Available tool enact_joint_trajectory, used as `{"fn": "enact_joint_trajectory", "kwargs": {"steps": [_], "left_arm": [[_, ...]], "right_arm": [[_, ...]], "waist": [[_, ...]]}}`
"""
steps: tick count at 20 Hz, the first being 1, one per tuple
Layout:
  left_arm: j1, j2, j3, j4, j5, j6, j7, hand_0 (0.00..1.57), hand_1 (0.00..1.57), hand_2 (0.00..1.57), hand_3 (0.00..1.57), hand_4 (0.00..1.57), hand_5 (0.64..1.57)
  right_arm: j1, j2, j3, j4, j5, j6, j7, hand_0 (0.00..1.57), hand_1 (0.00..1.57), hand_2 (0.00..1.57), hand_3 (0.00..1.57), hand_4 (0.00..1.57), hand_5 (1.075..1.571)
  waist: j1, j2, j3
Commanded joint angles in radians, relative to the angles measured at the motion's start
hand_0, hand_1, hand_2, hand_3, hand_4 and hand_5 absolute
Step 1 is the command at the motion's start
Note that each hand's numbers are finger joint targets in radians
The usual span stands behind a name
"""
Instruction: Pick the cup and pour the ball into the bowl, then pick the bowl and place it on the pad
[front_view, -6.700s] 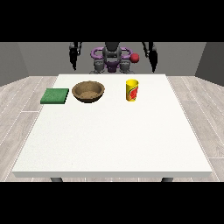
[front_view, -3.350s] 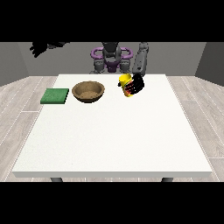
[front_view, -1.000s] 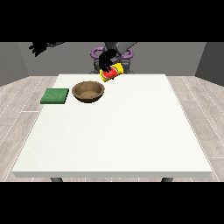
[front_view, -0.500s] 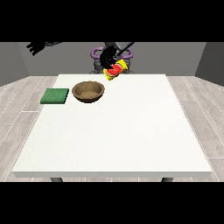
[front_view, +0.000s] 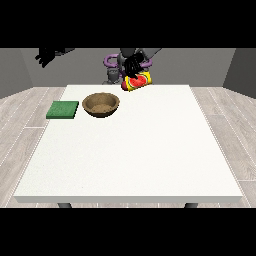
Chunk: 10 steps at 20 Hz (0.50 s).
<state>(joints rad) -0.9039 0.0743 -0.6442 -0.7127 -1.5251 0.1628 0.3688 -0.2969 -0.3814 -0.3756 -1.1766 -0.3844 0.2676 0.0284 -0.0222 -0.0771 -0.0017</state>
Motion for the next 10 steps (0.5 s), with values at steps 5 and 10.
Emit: {"fn": "enact_joint_trajectory", "kwargs": {"steps": [5, 10], "left_arm": [[0.145, 0.134, 0.296, -0.138, 0.319, 0.241, -0.119, 0.32, 0.32, 1.54, 1.57, 0.60, 1.512], [0.364, -0.070, 0.403, -0.258, 0.715, 0.335, -0.188, 1.09, 1.09, 1.13, 0.81, 1.06, 1.567]], "right_arm": [[0.031, 0.022, 0.002, -0.026, 0.040, -0.092, 0.018, 0.00, 0.00, 0.00, 0.25, 0.54, 1.568], [-0.005, 0.057, 0.007, -0.052, 0.019, -0.091, -0.009, 0.00, 0.00, 0.00, 0.20, 0.58, 1.562]], "waist": [[0.128, -0.011, -0.0023], [0.110, 0.096, -0.0220]]}}
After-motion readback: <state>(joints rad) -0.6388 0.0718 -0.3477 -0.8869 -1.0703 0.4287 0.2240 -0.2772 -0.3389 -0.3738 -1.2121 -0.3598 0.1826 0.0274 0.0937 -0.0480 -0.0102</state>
